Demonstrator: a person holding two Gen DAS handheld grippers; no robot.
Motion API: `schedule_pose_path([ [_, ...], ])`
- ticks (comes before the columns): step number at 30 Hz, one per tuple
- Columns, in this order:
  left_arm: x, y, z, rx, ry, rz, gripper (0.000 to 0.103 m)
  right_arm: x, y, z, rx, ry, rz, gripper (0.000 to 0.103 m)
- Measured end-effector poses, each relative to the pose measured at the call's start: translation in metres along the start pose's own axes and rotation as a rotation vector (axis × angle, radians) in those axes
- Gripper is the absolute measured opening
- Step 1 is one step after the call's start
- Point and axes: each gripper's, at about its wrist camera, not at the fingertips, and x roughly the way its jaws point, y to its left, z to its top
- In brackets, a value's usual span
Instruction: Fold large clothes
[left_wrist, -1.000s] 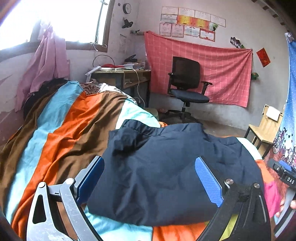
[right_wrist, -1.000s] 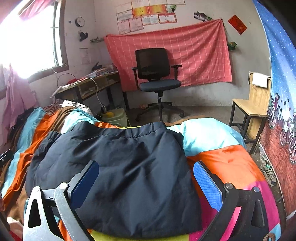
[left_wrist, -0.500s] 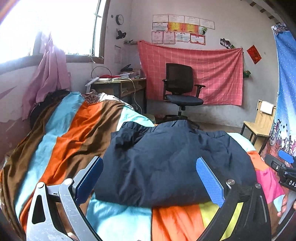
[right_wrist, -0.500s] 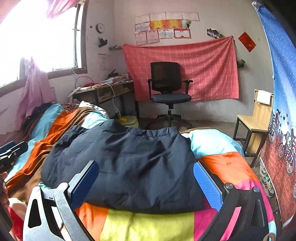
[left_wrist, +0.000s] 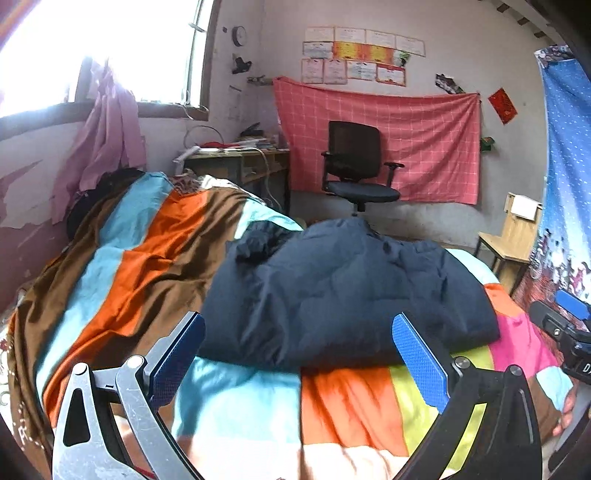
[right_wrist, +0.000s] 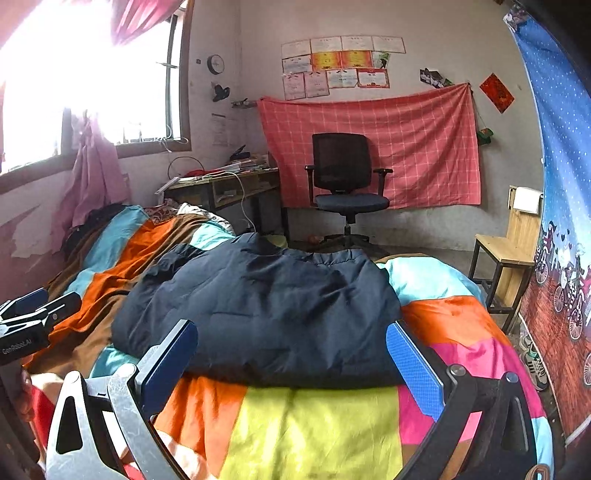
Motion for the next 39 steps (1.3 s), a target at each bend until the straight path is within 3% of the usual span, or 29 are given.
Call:
schedule_pose_path([
  [20,-0.025,-0.015,-0.046,0.067,0.001,-0.005,0.1,-0.036,0.022,-0.041,-0.027,-0.025,0.003,0.103],
  [39,-0.033,-0.006,-0.07,0.058,0.019,0.0,0.1,-0.038,0.016,-0.071,0.036,0.025,-0.008,0.103],
])
